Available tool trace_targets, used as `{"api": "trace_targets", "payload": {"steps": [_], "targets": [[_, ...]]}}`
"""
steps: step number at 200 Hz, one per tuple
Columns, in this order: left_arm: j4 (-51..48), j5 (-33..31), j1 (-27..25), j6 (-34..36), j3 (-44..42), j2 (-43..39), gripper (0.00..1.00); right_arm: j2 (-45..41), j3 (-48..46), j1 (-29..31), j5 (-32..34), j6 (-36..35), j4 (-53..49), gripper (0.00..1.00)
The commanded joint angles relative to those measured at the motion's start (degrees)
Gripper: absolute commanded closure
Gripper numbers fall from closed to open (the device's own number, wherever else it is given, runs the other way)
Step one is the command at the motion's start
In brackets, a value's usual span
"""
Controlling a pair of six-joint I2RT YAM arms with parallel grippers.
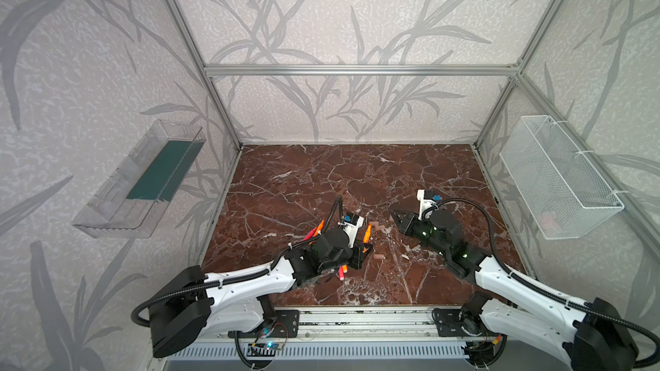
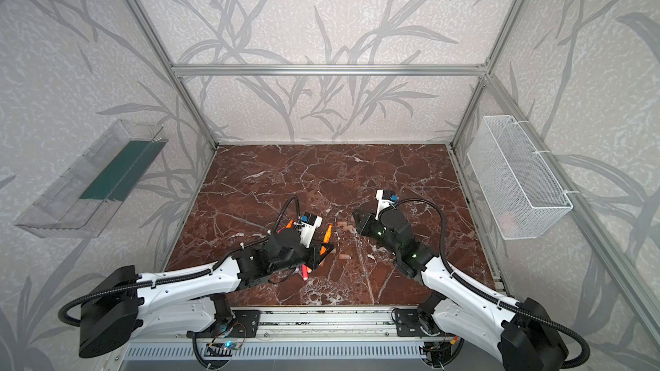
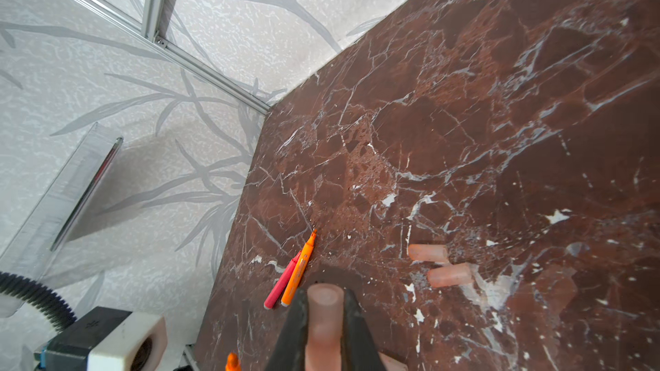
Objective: Insert the pens into the pen caps
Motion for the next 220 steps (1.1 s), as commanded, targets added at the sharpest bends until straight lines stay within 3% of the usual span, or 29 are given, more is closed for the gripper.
{"api": "trace_targets", "payload": {"steps": [1,63,220], "targets": [[4.68,-1.06,-0.49,0.76,1.99,1.69,1.00,-0.66,-0.46,1.80,0.69,2.18,5.60,0.99],[8.71,2.29,-0.76,0.05,3.65,7.22,1.00,1.43,-0.38,2.92,0.29,3.12,8.29,0.98],[9.33,2.42,-0.89,0.32,3.25,7.69,1.00,5.85,1.25,4.75,0.05,3.23,10.45,0.99]]}}
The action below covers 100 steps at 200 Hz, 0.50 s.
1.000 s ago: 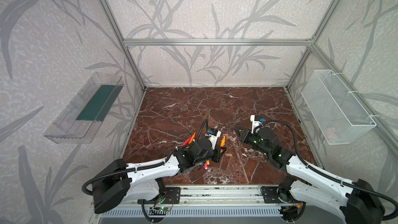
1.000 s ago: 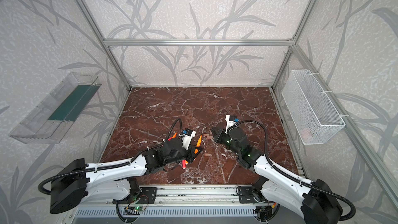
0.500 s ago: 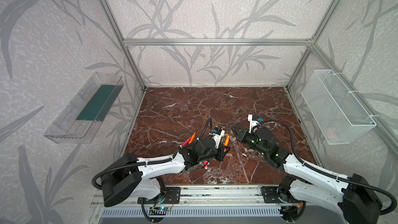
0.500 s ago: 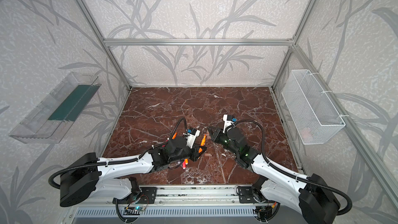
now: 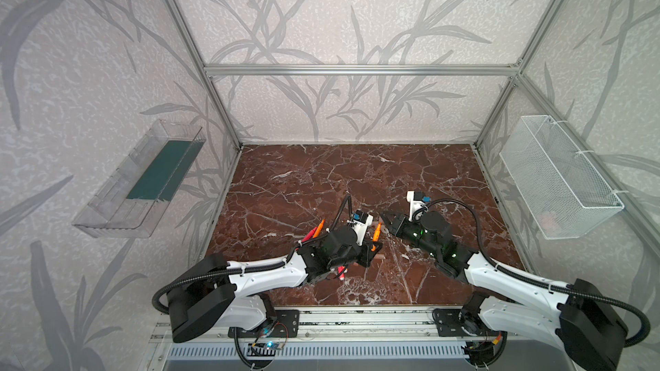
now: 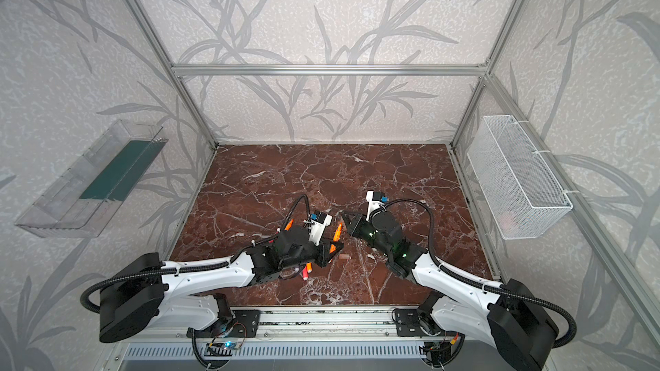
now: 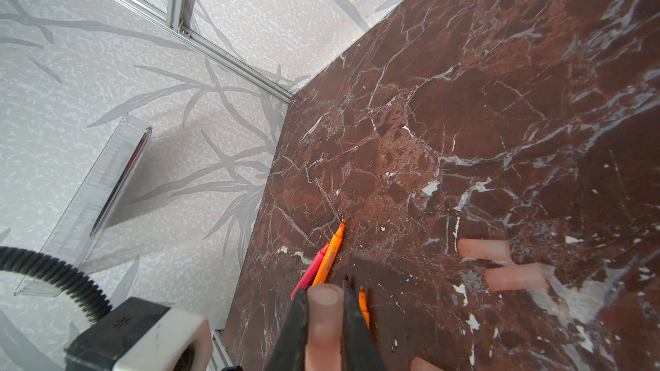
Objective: Insert the pens into the pen caps
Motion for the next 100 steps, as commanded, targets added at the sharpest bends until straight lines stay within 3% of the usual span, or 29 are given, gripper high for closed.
{"api": "trace_targets", "payload": {"steps": [1,100], "targets": [[1.56,-0.22,-0.21,0.36,1.33,0.19,1.00,-0.53,1.56,0.69,0.04,-0.35,1.57,0.99],[2.01,-0.71,-0.23,0.19,1.15,0.84,1.00,-1.67,1.21,2.02,1.08,-0.58,1.04,1.00]]}}
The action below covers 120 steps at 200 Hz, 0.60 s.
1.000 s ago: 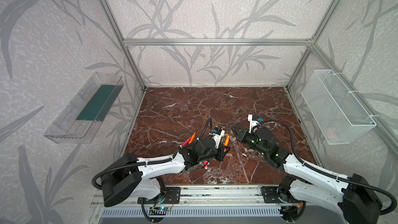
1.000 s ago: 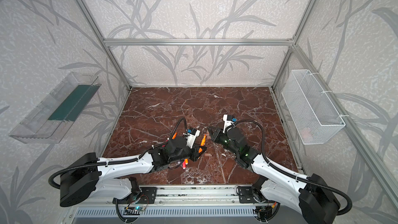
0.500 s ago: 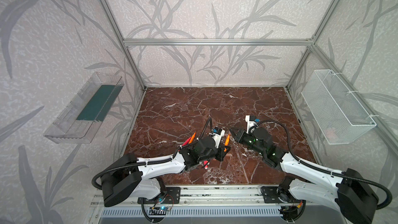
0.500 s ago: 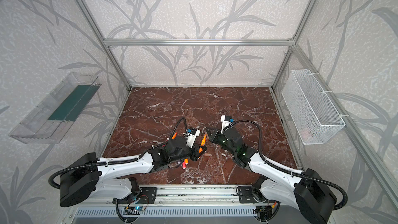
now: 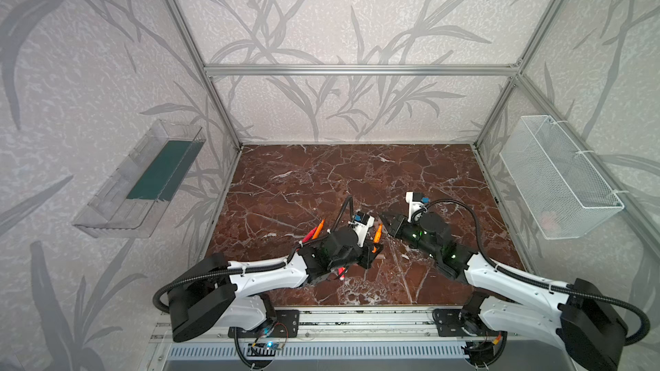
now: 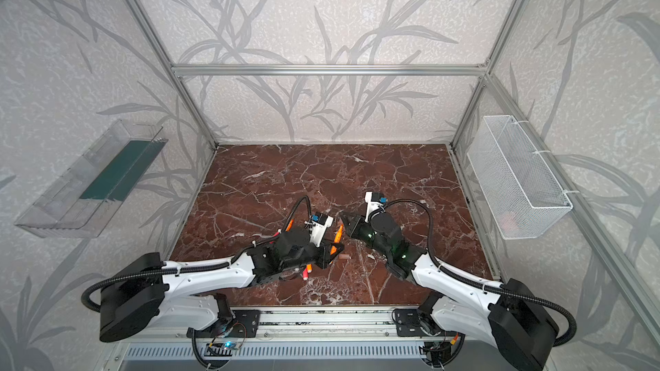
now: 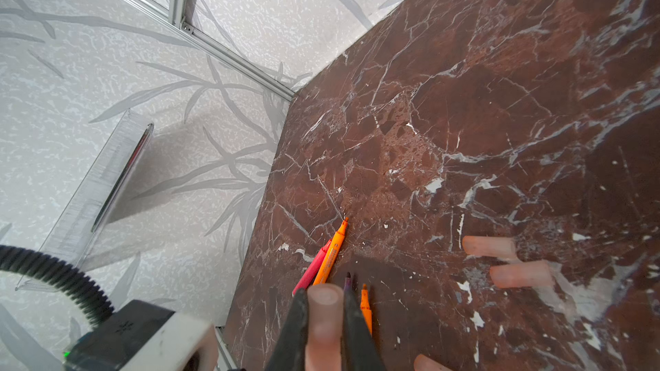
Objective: Insert the pens into the pen caps
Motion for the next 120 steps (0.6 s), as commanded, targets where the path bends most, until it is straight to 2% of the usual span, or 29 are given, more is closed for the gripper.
{"api": "trace_targets", "payload": {"steps": [1,48,120], "targets": [[1.85,-0.70,0.01,0.19,1.15,0.56,1.00,-1.55,1.21,0.84,0.39,-0.59,1.07,1.00],[2.37,-0.35,0.01,0.00,0.13,-0.48,1.00,-3.43,1.45,0.84,2.89,-1.73,-1.72,0.99],[2.24,-1.03,0.00,0.19,-0.12,-1.11,1.00,-2.04,1.25,1.34,1.35,-0.90,-0.17,1.00]]}}
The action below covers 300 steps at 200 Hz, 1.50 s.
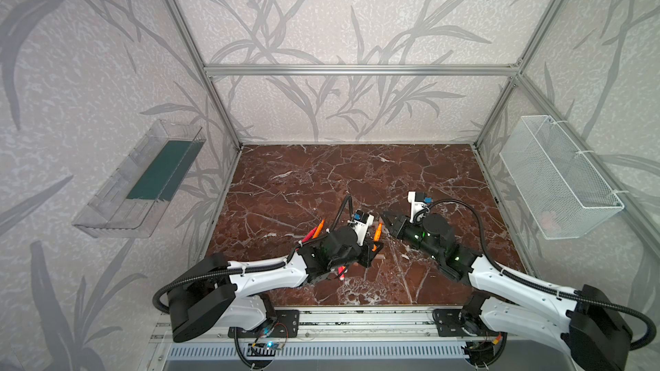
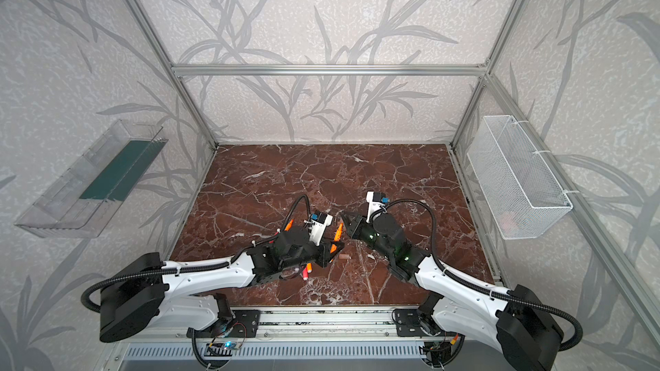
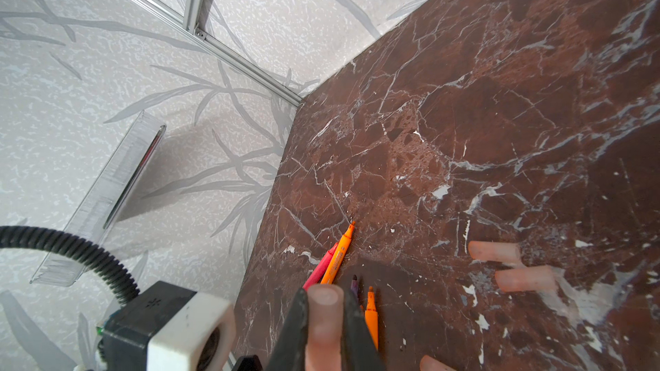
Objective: Insert the pens into the pen caps
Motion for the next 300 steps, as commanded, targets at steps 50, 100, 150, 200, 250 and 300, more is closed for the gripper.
{"api": "trace_targets", "payload": {"steps": [50,100,150,200,250,300], "targets": [[1.37,-3.49,0.46,-0.64,-0.26,-1.32,1.00,1.48,0.34,3.39,1.30,-0.52,2.46,1.00],[6.79,4.19,5.56,-3.79,-0.40,-1.02,1.00,2.95,-3.76,4.70,0.35,-1.75,10.58,1.00],[8.22,7.10,7.41,-3.31,-1.20,-3.98,1.00,3.98,-6.34,4.71,-2.45,-2.75,16.93,1.00],[9.86,8.71,9.39,-4.40,-2.67,-6.48,1.00,5.97,-7.88,6.77,-3.93,-3.58,24.11,1.00],[9.55,9.16,10.41,-4.71,-3.42,-9.12,1.00,6.10,-9.44,11.64,1.42,-5.63,25.65,1.00],[10.95,10.75,10.69,-5.14,-4.22,-10.41,1.00,10.15,-7.94,13.32,0.46,-6.42,28.04,0.97]]}}
